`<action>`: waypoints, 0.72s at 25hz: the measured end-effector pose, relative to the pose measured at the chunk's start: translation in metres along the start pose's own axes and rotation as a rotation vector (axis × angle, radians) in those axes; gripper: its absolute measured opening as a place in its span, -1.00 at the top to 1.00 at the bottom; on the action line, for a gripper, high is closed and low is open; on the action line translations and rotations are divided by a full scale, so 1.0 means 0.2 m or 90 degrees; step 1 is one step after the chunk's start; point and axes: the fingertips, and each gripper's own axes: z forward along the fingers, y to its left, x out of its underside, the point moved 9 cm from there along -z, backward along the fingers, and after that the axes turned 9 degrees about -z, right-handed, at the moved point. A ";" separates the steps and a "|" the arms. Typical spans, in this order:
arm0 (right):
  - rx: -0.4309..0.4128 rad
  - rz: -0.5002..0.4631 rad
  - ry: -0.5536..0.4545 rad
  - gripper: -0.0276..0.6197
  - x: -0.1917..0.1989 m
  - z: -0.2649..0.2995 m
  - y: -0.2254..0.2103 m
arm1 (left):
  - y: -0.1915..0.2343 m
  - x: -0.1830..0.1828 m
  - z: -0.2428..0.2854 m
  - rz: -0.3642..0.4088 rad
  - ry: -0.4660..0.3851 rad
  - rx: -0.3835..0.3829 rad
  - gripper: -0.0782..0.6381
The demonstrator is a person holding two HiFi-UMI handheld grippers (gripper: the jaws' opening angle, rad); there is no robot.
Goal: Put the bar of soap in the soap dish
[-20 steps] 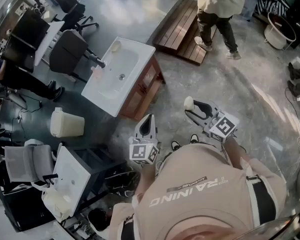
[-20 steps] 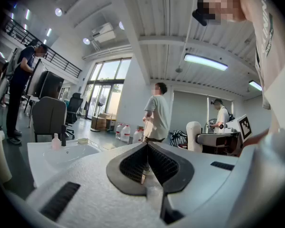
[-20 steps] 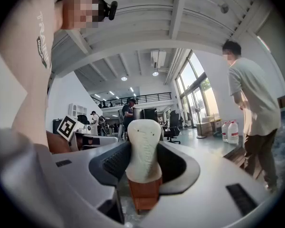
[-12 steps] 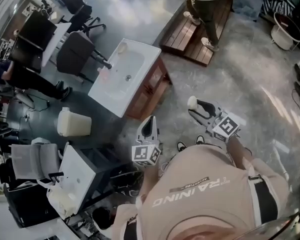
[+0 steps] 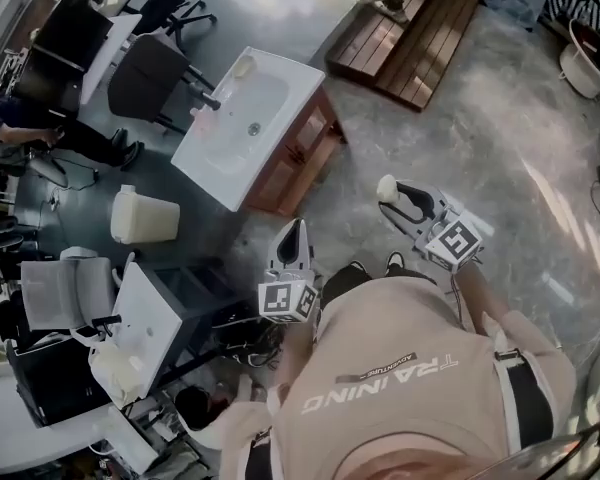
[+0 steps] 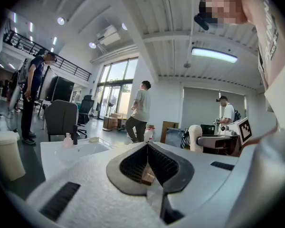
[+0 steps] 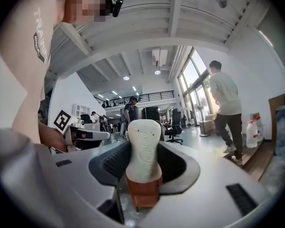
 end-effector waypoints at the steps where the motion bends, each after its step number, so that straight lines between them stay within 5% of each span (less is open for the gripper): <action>1: -0.004 0.003 0.004 0.40 0.02 0.01 -0.02 | 0.00 0.01 0.01 -0.003 -0.001 -0.008 0.75; 18: 0.023 0.005 0.031 0.40 0.07 0.44 -0.38 | 0.36 0.02 0.60 -0.040 0.009 0.045 0.75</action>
